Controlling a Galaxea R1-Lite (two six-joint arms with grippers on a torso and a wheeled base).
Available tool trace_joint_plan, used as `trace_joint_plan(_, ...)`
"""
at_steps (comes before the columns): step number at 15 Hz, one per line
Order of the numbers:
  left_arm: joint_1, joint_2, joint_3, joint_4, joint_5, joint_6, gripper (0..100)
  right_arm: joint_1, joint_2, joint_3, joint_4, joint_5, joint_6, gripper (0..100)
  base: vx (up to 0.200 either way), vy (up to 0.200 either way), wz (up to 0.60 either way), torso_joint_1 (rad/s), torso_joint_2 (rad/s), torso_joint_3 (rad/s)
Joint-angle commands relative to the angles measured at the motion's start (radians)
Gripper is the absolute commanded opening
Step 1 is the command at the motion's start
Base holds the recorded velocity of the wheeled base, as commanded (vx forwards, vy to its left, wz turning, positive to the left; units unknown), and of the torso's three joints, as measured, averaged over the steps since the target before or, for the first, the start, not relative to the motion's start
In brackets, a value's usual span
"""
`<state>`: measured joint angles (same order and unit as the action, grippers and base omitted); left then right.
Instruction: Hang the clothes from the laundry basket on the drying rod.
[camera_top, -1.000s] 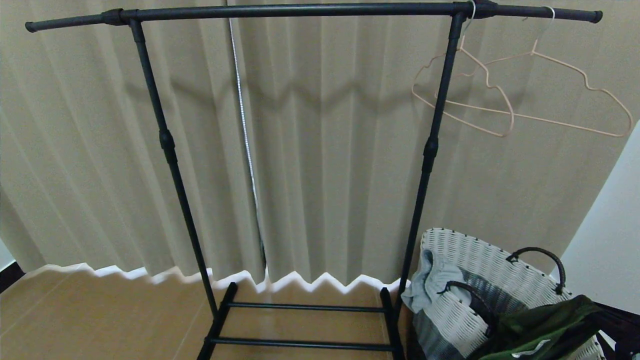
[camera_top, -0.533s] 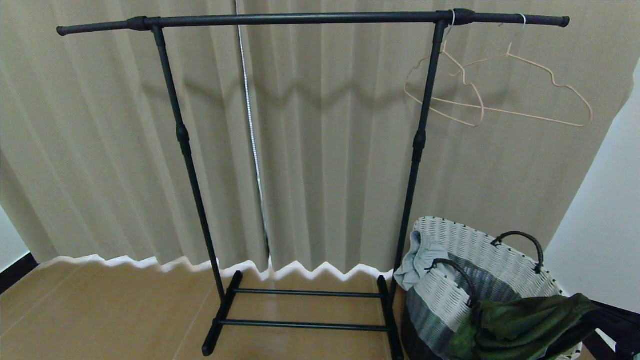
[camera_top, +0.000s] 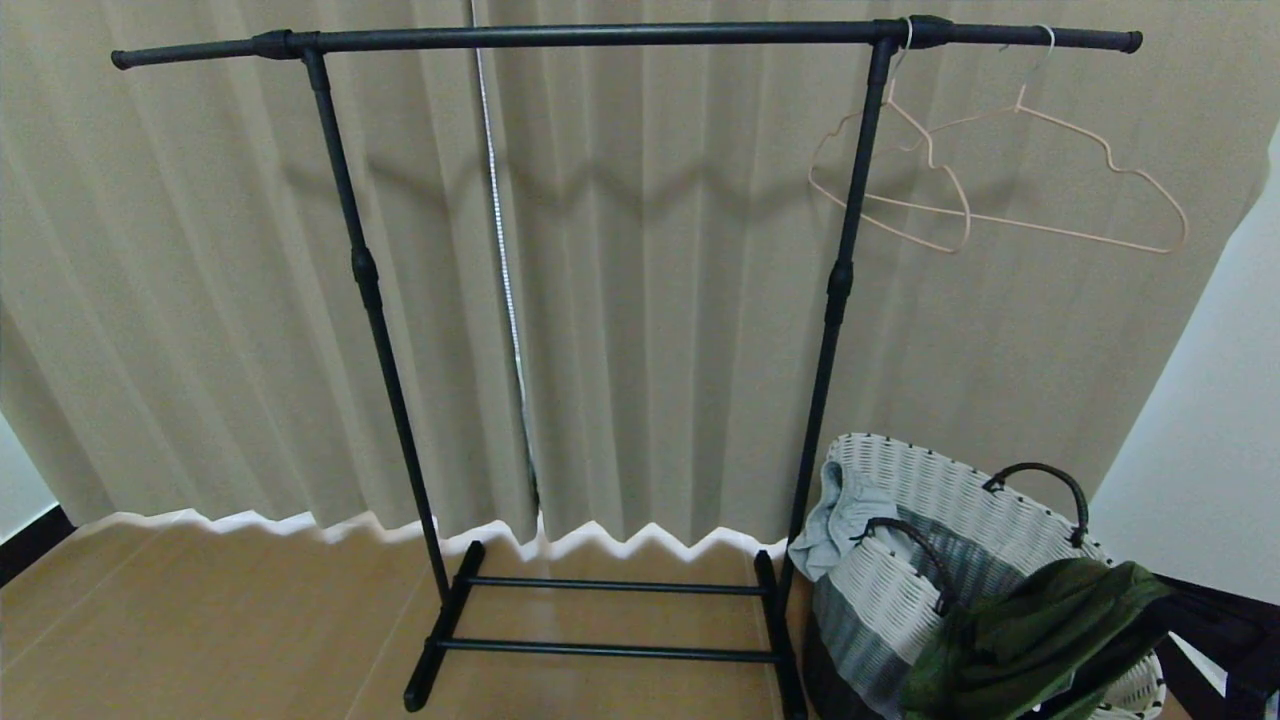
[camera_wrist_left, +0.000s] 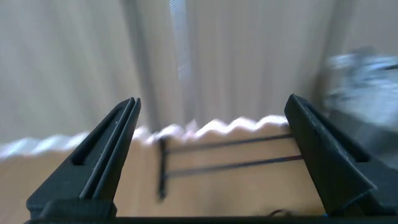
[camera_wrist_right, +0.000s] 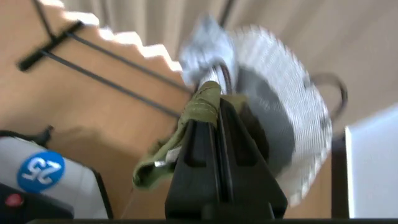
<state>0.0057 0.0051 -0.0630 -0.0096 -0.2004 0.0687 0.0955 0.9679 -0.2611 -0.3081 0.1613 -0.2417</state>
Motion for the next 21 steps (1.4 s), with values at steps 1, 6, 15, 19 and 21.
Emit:
trace_joint_plan(1, -0.006, 0.062, -0.103, 0.0, -0.07, -0.015, 100, 0.078, 0.014, -0.063, 0.001, 0.003, -0.001, 0, 0.0, 0.0, 0.0, 0.0, 0.0, 0.0)
trace_joint_plan(6, -0.013, 0.533, -0.472, -0.003, -0.22, -0.021, 100, 0.282, 0.097, -0.242, -0.002, 0.003, 0.093, 0, 0.0, 0.0, 0.0, 0.0, 0.0, 0.0)
trace_joint_plan(15, -0.487, 1.17, -0.551, -0.285, -0.043, -0.03, 100, 0.457, 0.308, -0.5, -0.017, 0.003, 0.282, 0, 0.0, 0.0, 0.0, 0.0, 0.0, 0.0)
trace_joint_plan(19, -0.889, 1.423, -0.557, -0.434, 0.116, -0.236, 100, 0.584, 0.316, -0.549, -0.017, 0.001, 0.354, 0, 0.0, 0.0, 0.0, 0.0, 0.0, 0.0)
trace_joint_plan(21, -0.951, 1.547, -0.561, -0.566, 0.167, -0.26, 100, 0.619, 0.316, -0.561, -0.017, 0.001, 0.354, 0, 0.0, 0.0, 0.0, 0.0, 0.0, 0.0)
